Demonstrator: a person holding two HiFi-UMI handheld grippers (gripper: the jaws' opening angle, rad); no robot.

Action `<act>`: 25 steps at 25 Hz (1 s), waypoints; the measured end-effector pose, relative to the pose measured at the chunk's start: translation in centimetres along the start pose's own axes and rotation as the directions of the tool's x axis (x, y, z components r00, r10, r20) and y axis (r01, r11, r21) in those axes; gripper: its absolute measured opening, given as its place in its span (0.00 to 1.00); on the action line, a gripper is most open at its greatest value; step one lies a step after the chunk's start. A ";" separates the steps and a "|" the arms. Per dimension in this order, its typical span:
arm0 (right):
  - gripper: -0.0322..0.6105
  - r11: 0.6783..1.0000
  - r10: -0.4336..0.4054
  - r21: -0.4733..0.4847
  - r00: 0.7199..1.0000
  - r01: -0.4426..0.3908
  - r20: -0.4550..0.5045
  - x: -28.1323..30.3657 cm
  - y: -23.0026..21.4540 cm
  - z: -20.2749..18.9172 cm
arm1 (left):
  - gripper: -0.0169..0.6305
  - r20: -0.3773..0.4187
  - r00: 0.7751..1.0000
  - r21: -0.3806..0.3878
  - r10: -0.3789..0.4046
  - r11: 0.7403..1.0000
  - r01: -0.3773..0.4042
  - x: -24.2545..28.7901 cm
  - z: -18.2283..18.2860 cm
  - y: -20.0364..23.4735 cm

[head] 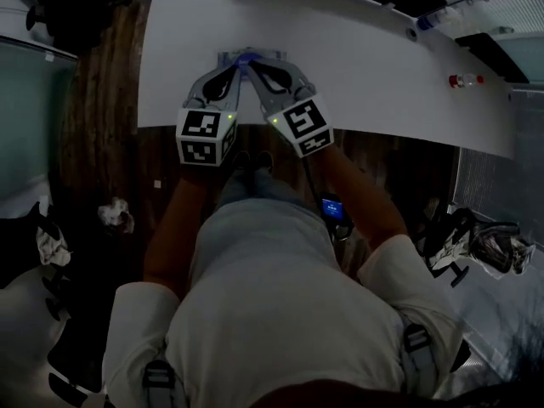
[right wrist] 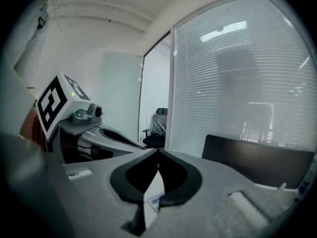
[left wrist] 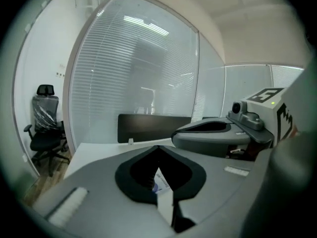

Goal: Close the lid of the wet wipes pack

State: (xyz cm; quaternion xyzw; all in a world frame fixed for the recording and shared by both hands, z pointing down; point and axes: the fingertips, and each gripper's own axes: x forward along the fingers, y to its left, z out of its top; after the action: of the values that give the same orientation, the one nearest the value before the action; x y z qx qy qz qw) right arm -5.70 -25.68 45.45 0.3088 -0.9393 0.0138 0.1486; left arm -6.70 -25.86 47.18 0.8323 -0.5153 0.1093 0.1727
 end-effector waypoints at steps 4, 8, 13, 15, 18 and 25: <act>0.05 0.998 -0.054 0.048 0.996 0.050 0.074 -2.9 0.6 3.1 | 0.03 0.085 0.996 -0.002 0.008 1.000 -0.008 -2.7 3.0 -0.9; 0.05 0.992 -0.092 0.100 0.987 0.079 0.133 -5.9 1.4 5.8 | 0.03 0.146 0.989 -0.014 -0.032 0.999 0.035 -5.6 5.5 -2.7; 0.05 0.987 -0.127 0.124 0.969 0.103 0.211 -9.3 2.3 9.4 | 0.03 0.226 0.970 -0.018 -0.090 0.995 0.097 -8.8 9.0 -5.4; 0.05 0.986 -0.141 0.118 0.957 0.115 0.252 -10.7 2.8 11.4 | 0.03 0.247 0.962 -0.005 -0.119 0.992 0.124 -9.7 10.0 -6.6; 0.05 0.982 -0.165 0.139 0.937 0.127 0.308 -12.8 3.3 13.8 | 0.03 0.264 0.952 0.015 -0.156 0.987 0.157 -11.1 11.1 -8.5; 0.05 0.984 -0.150 0.144 0.928 0.106 0.341 -15.8 4.9 16.8 | 0.03 0.323 0.925 0.018 -0.200 0.979 0.205 -13.1 13.6 -11.4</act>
State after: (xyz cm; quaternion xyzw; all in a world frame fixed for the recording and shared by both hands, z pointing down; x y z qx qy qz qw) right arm -1.04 -14.58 25.17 0.3754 -0.9260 0.0067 -0.0399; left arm -2.25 -15.89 28.02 0.8861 -0.4489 -0.0510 0.1033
